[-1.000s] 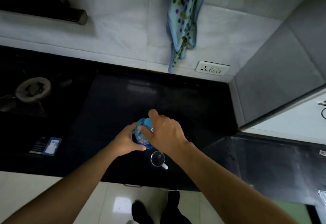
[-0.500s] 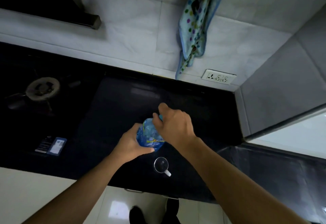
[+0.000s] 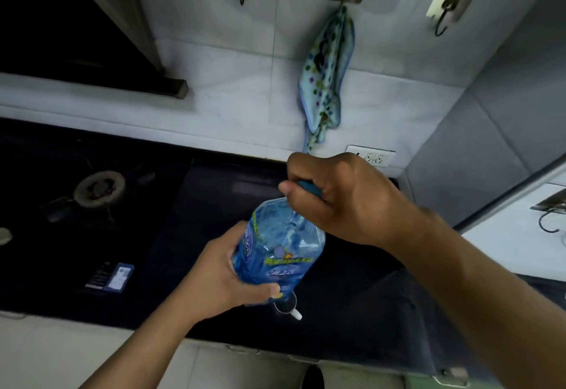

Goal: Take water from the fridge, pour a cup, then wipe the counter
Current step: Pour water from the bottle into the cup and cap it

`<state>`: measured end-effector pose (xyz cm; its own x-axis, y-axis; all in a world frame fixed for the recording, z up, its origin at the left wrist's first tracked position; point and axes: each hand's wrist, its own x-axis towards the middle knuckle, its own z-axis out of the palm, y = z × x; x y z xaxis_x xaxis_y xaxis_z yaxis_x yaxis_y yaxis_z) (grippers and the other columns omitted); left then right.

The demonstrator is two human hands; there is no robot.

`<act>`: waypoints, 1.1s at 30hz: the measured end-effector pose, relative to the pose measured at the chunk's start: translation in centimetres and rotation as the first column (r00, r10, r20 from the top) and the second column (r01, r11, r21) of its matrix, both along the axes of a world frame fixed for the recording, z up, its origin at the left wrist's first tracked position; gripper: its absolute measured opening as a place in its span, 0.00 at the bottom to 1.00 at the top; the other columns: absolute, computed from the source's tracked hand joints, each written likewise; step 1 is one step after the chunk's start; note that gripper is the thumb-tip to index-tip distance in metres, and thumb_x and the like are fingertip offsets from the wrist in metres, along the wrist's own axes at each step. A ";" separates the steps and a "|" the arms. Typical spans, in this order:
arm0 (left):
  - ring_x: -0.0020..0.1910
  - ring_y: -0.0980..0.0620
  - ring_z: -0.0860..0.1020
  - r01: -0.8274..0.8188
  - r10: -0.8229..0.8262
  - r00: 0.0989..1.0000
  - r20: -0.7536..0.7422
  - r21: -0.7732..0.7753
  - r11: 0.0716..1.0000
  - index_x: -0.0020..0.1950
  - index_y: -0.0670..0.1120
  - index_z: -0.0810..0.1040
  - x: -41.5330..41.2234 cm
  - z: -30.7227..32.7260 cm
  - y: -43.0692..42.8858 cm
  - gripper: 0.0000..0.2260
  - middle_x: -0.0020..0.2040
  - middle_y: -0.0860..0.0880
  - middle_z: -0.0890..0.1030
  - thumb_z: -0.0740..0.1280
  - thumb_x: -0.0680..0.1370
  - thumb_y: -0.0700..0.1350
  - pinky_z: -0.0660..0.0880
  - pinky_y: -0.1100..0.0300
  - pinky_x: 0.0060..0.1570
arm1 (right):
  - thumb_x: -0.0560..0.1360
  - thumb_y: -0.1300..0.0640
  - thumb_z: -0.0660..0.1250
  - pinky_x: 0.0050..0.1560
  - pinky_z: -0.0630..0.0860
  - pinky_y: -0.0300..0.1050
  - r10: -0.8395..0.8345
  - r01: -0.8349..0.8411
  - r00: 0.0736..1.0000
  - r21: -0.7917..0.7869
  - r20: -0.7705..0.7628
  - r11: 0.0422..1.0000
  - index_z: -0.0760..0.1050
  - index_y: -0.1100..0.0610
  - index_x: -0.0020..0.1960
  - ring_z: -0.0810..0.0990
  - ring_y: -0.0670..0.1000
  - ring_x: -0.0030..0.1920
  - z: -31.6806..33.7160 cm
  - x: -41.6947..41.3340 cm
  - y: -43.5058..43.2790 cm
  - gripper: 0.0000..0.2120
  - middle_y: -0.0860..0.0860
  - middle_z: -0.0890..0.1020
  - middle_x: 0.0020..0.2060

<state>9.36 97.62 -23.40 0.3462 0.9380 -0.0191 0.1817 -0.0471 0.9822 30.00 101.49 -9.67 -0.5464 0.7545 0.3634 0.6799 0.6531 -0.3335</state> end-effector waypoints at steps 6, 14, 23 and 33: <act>0.55 0.42 0.83 0.064 -0.061 0.991 0.119 -0.017 0.998 0.62 0.47 0.77 -0.7 2.7 0.0 0.29 0.56 0.40 0.84 0.81 0.63 0.33 0.81 0.49 0.54 | 0.82 0.53 0.60 0.43 0.73 0.48 0.216 -0.214 0.976 -0.044 0.031 0.976 0.72 0.54 0.50 0.75 0.52 0.41 3.5 1.1 -0.9 0.06 0.51 0.76 0.41; 0.48 0.54 0.85 -0.182 0.184 0.983 -0.022 0.072 0.981 0.54 0.52 0.79 1.1 3.0 -2.1 0.26 0.49 0.51 0.86 0.83 0.61 0.36 0.82 0.57 0.49 | 0.80 0.37 0.55 0.37 0.65 0.47 -0.513 0.515 0.827 0.057 0.229 0.855 0.66 0.54 0.37 0.71 0.59 0.36 2.4 -0.7 -1.3 0.22 0.53 0.69 0.30; 0.52 0.45 0.85 0.006 -0.002 0.996 0.087 -0.053 0.999 0.58 0.49 0.79 -0.9 3.2 -3.0 0.27 0.53 0.44 0.85 0.80 0.64 0.31 0.82 0.51 0.51 | 0.81 0.47 0.58 0.40 0.71 0.47 -0.042 0.052 0.991 -0.078 0.126 0.996 0.71 0.51 0.43 0.75 0.51 0.38 3.3 0.7 -3.0 0.11 0.49 0.75 0.35; 0.53 0.41 0.84 -0.020 0.031 0.993 0.117 -0.095 0.995 0.57 0.49 0.79 -0.7 1.4 -3.4 0.27 0.53 0.41 0.84 0.80 0.64 0.31 0.82 0.47 0.53 | 0.81 0.54 0.63 0.51 0.74 0.43 0.147 -0.134 0.987 -0.179 0.065 0.975 0.76 0.51 0.54 0.77 0.46 0.50 2.2 0.8 -3.0 0.04 0.48 0.78 0.47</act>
<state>8.71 94.22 -21.97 0.3274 0.9425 -0.0670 0.0637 0.0488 0.9968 30.85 98.46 -7.44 -0.6728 0.7161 0.1857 0.6139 0.6805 -0.4000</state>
